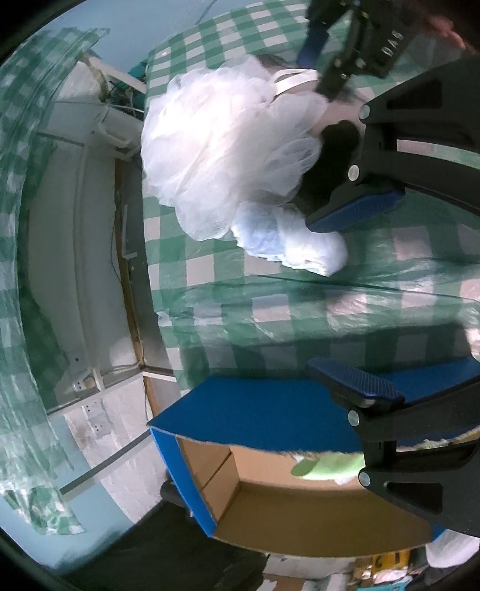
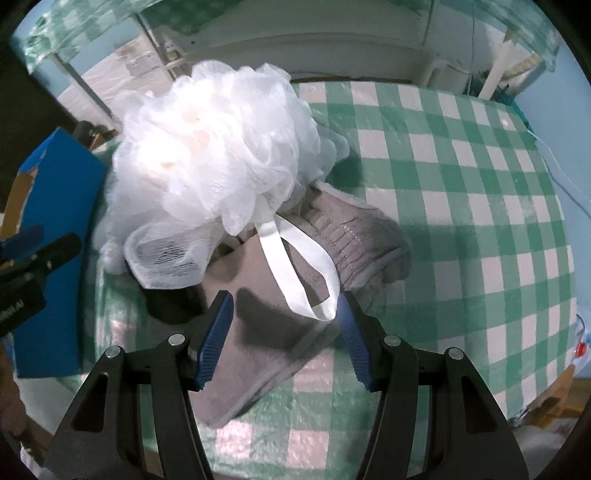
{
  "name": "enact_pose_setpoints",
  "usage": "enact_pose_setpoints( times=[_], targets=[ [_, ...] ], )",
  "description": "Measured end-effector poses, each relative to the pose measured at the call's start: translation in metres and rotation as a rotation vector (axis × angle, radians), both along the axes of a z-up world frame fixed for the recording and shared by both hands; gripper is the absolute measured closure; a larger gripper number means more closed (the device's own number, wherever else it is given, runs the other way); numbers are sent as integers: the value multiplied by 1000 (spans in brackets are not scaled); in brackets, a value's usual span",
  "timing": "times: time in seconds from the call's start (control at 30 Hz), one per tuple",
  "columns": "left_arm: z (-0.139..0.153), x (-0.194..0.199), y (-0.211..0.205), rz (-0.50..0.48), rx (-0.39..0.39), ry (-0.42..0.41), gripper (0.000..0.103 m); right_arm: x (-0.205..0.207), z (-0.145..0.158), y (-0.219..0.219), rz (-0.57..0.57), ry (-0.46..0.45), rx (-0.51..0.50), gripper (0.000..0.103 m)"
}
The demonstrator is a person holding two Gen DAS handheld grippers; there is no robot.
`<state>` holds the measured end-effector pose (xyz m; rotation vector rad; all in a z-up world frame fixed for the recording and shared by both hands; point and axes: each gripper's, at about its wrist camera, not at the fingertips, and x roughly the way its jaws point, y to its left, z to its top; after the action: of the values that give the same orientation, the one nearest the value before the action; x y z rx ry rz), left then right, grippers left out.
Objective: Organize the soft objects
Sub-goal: 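Grasp the white-and-blue bag bundle with the left tool while the right tool grasps the grey mitt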
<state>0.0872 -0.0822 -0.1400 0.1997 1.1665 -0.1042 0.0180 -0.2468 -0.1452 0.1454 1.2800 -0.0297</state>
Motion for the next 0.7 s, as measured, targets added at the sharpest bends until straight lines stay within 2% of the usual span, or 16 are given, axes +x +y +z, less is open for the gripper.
enact_pose_setpoints(
  times=[0.23, 0.5, 0.7],
  targets=[
    [-10, 12, -10, -19, -33, 13, 25, 4, -18, 2, 20, 21, -24, 45],
    [-34, 21, -33, -89, 13, 60, 25, 5, -37, -4, 77, 60, -63, 40],
    [-51, 24, -44, -124, 34, 100, 25, 3, -39, -16, 109, 78, -117, 40]
  ],
)
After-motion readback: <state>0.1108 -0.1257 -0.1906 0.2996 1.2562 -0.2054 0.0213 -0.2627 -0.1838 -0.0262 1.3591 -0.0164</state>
